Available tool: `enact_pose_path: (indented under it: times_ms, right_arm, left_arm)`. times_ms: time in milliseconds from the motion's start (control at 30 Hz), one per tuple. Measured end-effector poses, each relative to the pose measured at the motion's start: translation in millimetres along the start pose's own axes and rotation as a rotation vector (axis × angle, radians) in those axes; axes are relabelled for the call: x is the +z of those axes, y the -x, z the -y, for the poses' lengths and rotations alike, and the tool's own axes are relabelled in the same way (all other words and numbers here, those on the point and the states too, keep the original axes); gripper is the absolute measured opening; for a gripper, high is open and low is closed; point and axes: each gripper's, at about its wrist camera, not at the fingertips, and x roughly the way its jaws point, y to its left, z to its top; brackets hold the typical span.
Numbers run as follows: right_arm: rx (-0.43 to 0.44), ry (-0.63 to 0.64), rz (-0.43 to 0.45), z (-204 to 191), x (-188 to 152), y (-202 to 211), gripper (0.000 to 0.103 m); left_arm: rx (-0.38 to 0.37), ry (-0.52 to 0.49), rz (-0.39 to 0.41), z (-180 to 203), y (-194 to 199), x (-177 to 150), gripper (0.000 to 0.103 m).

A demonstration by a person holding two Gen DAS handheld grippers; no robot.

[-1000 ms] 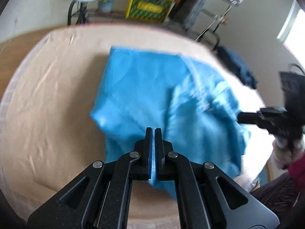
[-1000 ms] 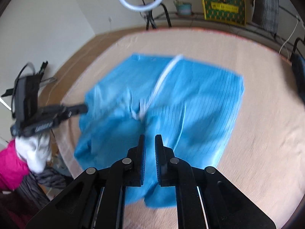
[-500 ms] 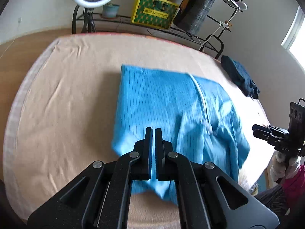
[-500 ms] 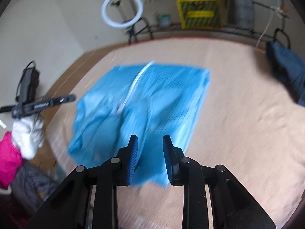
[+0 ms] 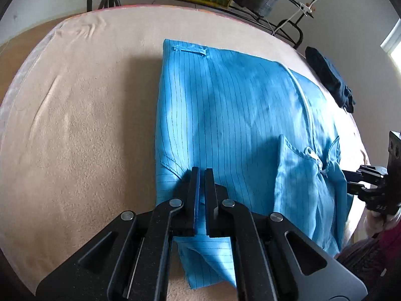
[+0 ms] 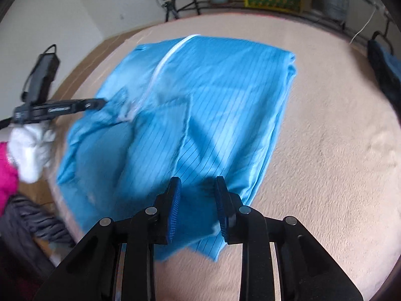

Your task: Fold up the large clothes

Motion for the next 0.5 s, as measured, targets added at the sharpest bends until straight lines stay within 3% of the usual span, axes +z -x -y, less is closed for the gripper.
enact_pose_path:
  times_ms: [100,233,333,367,400,467,500]
  right_arm:
    - [0.099,-0.045,0.05,13,3,19,0.026]
    - [0.101,-0.15,0.186,53,30,37,0.034]
    - [0.144,-0.295,0.222,93,45,32,0.04]
    - [0.148,-0.335,0.216,102,47,27,0.041]
    - [0.174,-0.378,0.196,112,48,20,0.043]
    - [0.199,-0.423,0.151,121,48,8,0.047]
    - [0.201,-0.438,0.131,124,43,3,0.048]
  left_arm:
    - [-0.019,0.042,0.041,-5,16,7,0.0]
    - [-0.063,0.07,0.097,0,34,22,0.001]
    - [-0.052,0.084,0.115,1,35,31,0.006]
    - [-0.064,0.108,0.111,-4,33,34,0.019]
    - [-0.07,0.125,0.11,-8,31,37,0.037]
    - [-0.106,0.19,0.098,-24,26,42,0.061]
    - [-0.154,0.238,0.067,-35,20,45,0.064]
